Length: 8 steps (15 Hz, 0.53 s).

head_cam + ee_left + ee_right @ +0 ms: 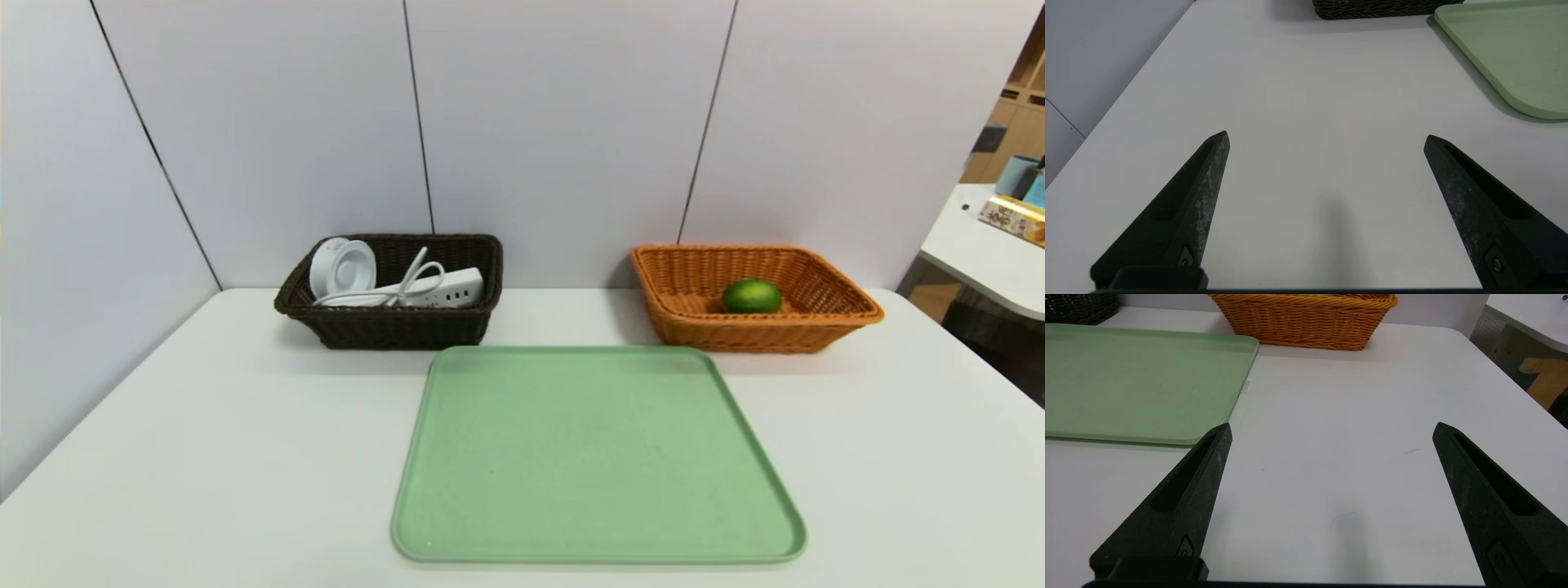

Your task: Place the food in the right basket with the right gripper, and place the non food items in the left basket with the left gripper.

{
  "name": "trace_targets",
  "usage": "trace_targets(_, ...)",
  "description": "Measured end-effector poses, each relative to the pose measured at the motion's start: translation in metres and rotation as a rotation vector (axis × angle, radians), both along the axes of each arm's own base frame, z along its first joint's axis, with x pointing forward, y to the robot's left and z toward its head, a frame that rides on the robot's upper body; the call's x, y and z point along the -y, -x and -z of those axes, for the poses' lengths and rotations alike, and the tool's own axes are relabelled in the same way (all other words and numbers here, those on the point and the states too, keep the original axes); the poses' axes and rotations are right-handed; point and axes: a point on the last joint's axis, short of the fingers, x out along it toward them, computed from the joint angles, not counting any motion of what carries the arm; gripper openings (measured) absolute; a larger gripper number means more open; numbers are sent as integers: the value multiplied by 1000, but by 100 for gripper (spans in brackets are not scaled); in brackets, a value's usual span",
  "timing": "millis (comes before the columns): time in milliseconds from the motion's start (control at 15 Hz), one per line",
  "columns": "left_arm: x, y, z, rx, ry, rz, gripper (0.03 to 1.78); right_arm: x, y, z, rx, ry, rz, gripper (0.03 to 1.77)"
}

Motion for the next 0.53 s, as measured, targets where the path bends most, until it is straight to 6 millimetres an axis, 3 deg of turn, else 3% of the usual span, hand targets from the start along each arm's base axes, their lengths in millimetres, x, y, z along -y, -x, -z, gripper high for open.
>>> trace_targets(533, 0, 0, 0, 0, 3, -1, 169, 0, 0, 0, 2, -37, 7, 170)
